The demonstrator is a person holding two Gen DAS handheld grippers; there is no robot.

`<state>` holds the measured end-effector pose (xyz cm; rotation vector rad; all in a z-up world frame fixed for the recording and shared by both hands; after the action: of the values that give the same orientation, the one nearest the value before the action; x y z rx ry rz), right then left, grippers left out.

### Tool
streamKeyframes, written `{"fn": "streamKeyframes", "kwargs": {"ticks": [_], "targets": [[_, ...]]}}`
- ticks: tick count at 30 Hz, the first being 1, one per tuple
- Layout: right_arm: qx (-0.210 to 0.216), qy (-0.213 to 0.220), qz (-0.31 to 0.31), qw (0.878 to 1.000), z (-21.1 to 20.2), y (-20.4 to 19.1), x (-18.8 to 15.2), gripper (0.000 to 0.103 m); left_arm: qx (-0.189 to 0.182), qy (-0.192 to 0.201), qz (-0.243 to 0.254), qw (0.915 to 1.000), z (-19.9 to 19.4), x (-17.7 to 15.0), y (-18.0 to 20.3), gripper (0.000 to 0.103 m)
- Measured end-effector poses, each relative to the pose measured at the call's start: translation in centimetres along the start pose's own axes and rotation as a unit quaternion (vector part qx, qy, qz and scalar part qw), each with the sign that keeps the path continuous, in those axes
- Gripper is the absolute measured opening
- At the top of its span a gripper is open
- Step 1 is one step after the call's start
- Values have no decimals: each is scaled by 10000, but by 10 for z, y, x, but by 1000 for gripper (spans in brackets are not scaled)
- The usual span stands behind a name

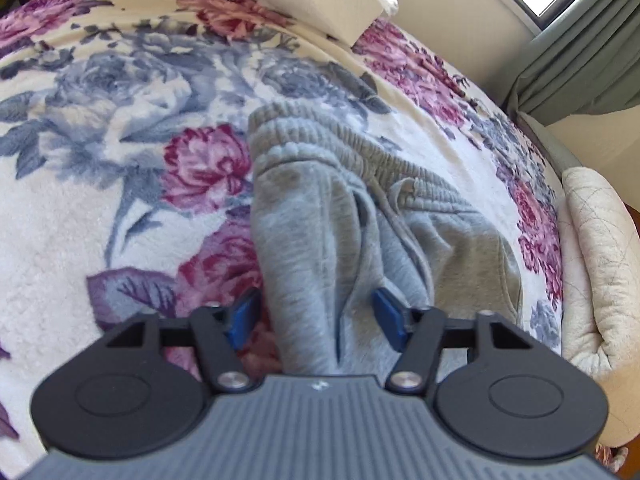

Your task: Fold clothes

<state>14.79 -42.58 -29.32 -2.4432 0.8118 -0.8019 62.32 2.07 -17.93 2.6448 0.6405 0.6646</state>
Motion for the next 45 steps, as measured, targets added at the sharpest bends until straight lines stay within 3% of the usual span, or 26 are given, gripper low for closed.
{"fn": "streamKeyframes", "kwargs": {"ticks": [2, 9, 10, 11, 13, 15, 16, 17, 19, 22, 25, 29, 31, 36, 39, 45], "targets": [[1, -26, -4, 10000, 3, 0, 0, 30, 101, 82, 159, 9998, -4, 2, 17, 7], [26, -50, -101, 9999, 9, 0, -1, 30, -36, 486, 960, 9942, -32, 3, 124, 7], [26, -49, -124, 9999, 10, -1, -1, 30, -137, 502, 1168, 9918, -35, 0, 143, 14], [25, -43, -135, 9999, 10, -1, -1, 30, -277, 496, 1395, 9886, -39, -4, 163, 39], [22, -29, -136, 9999, 9, -1, -2, 30, -490, 517, 1667, 9834, -45, -9, 187, 66], [32, -20, -139, 9999, 7, -2, -2, 30, -673, 845, 1810, 9775, -61, -16, 201, 70], [35, -10, -153, 9999, 6, -2, -2, 30, -798, 960, 1942, 9730, -71, -20, 204, 80], [48, 10, -190, 9998, 4, -3, -2, 31, -891, 1031, 2042, 9694, -81, -24, 204, 89], [117, 50, -334, 9994, -1, -5, -2, 34, -887, 1088, 2109, 9674, -92, -26, 197, 90], [178, 133, -686, 9974, -8, -10, -3, 40, -581, 1115, 2198, 9674, -111, -31, 177, 90], [229, 200, -969, 9948, -16, -18, -3, 42, -470, 1027, 2264, 9675, -131, -43, 137, 90], [436, 178, -1576, 9864, -29, -42, -16, 49, -385, 651, 2420, 9673, -159, -88, 63, 90], [322, 171, -2321, 9720, -32, -65, -31, 52, -124, 583, 2609, 9635, -178, -125, 16, 90], [-408, 112, -3949, 9178, -27, -120, -79, 54, 421, 567, 3000, 9513, -209, -194, -57, 90], [-1173, 255, -4505, 8847, -18, -138, -104, 67, 272, 398, 2951, 9542, -229, -233, -98, 90], [-2599, 335, -5039, 8231, 30, -132, -131, 66, 96, -105, 2679, 9633, -235, -283, -143, 91]]}}
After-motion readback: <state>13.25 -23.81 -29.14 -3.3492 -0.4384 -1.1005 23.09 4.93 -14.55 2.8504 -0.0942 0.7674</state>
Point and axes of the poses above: each gripper's, at about its wrist camera, not at the fingertips, and z roughly the way its jaws point, y to its right, x to its top, the point moved 4 cm from there along z, roughly the way its jaws point, and after that the axes turned 11 degrees about -y, right-handed, at the moved point
